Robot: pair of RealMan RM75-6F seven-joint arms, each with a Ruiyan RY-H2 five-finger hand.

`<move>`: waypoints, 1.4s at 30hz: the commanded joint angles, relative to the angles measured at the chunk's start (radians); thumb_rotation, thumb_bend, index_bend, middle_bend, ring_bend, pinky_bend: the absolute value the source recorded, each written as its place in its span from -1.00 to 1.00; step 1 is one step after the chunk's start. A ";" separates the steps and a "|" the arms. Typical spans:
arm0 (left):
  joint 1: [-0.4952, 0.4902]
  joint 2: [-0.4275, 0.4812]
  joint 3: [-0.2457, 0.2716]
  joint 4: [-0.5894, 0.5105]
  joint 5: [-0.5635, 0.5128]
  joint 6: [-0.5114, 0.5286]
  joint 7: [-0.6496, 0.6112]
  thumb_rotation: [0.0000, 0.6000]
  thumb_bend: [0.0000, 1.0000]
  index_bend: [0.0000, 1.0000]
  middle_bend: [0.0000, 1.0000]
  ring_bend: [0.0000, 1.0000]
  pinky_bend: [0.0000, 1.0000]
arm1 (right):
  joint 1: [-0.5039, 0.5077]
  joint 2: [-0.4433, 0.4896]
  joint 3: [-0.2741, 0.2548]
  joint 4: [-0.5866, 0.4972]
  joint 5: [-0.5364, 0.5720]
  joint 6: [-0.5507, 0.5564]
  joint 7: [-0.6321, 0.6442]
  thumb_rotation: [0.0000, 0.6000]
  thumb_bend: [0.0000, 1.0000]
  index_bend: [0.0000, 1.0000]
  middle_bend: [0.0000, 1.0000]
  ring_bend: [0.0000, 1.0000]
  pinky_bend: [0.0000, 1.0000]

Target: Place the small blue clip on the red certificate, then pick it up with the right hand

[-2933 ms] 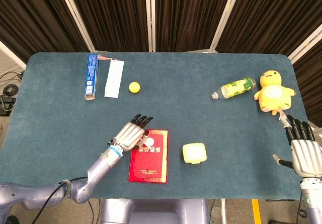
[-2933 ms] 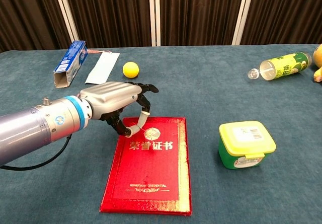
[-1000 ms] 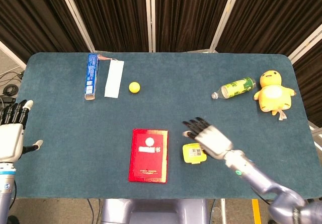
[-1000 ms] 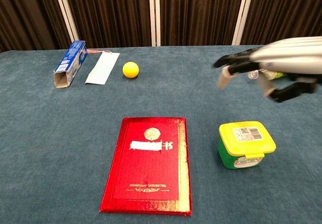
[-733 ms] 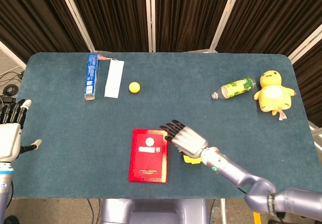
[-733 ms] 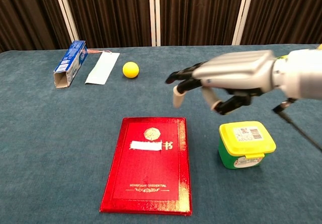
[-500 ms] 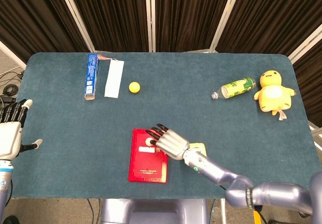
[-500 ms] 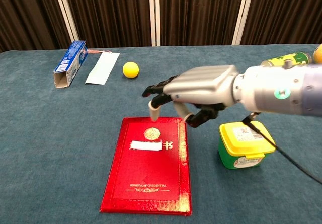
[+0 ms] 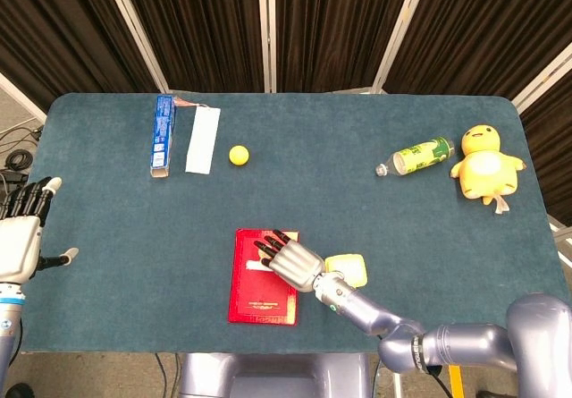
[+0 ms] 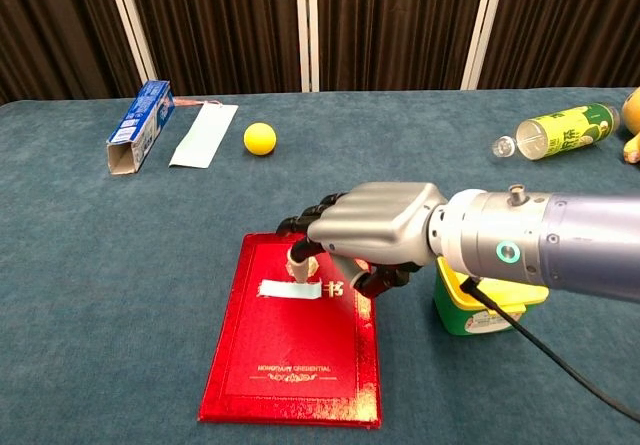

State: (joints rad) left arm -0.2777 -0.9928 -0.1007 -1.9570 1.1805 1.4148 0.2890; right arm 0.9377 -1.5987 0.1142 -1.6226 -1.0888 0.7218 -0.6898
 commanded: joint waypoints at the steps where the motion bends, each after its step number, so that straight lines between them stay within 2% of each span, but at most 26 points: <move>1: 0.002 0.002 -0.001 -0.002 0.001 -0.001 -0.004 1.00 -1.00 -1.00 -1.00 -1.00 -1.00 | 0.003 -0.003 -0.008 0.000 0.005 0.006 0.000 1.00 1.00 -0.37 -1.00 -1.00 -1.00; 27: 0.009 0.005 -0.006 -0.007 0.025 -0.024 -0.012 1.00 -1.00 -1.00 -1.00 -1.00 -1.00 | -0.015 0.035 -0.087 0.010 -0.018 0.055 0.037 1.00 1.00 -0.33 -1.00 -1.00 -1.00; 42: 0.012 0.004 -0.010 -0.006 0.029 -0.029 -0.013 1.00 -1.00 -1.00 -1.00 -1.00 -1.00 | -0.011 0.033 -0.088 0.020 -0.039 0.068 0.060 1.00 1.00 -0.33 -1.00 -1.00 -1.00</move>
State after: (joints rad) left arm -0.2659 -0.9887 -0.1112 -1.9626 1.2100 1.3856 0.2758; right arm 0.9260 -1.5658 0.0257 -1.6019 -1.1275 0.7890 -0.6300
